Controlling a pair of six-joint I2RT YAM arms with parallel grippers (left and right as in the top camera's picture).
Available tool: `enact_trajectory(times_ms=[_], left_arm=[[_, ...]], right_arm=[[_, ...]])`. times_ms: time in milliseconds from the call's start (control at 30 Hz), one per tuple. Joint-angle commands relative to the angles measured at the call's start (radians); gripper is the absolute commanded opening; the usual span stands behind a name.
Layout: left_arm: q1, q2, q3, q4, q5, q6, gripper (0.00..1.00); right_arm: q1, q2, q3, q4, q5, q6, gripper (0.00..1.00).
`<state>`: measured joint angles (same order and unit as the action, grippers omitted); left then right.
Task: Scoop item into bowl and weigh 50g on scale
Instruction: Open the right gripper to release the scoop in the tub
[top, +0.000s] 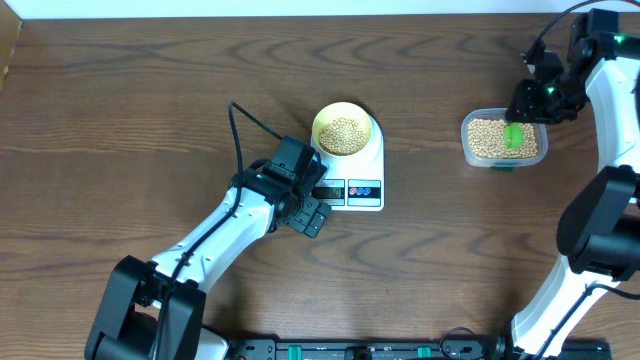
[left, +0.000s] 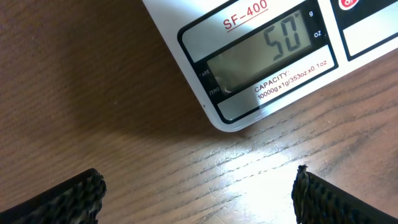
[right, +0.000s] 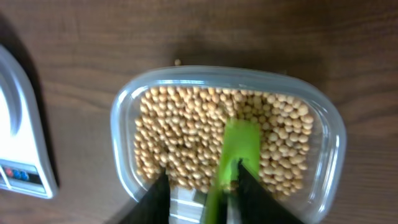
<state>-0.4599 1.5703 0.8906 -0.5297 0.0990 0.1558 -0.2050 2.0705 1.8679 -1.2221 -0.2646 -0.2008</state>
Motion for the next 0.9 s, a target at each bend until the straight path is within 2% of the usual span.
enact_trajectory(times_ms=[0, 100, 167, 200, 867], left_arm=[[0.005, 0.006, -0.003, -0.003, -0.002, 0.008, 0.98], [0.005, 0.006, -0.003, -0.003, -0.002, 0.008, 0.98], [0.005, 0.006, -0.003, -0.003, -0.002, 0.008, 0.98], [0.005, 0.006, -0.003, -0.003, -0.002, 0.008, 0.98], [0.005, 0.006, -0.003, -0.003, -0.002, 0.008, 0.98]], right_arm=[[0.004, -0.017, 0.002, -0.001, 0.003, -0.006, 0.48], [0.004, -0.017, 0.002, -0.001, 0.004, -0.006, 0.69], [0.004, -0.017, 0.002, -0.001, 0.004, -0.006, 0.94], [0.004, -0.017, 0.002, -0.001, 0.004, -0.006, 0.99], [0.003, -0.016, -0.003, 0.111, 0.014, -0.006, 0.99]])
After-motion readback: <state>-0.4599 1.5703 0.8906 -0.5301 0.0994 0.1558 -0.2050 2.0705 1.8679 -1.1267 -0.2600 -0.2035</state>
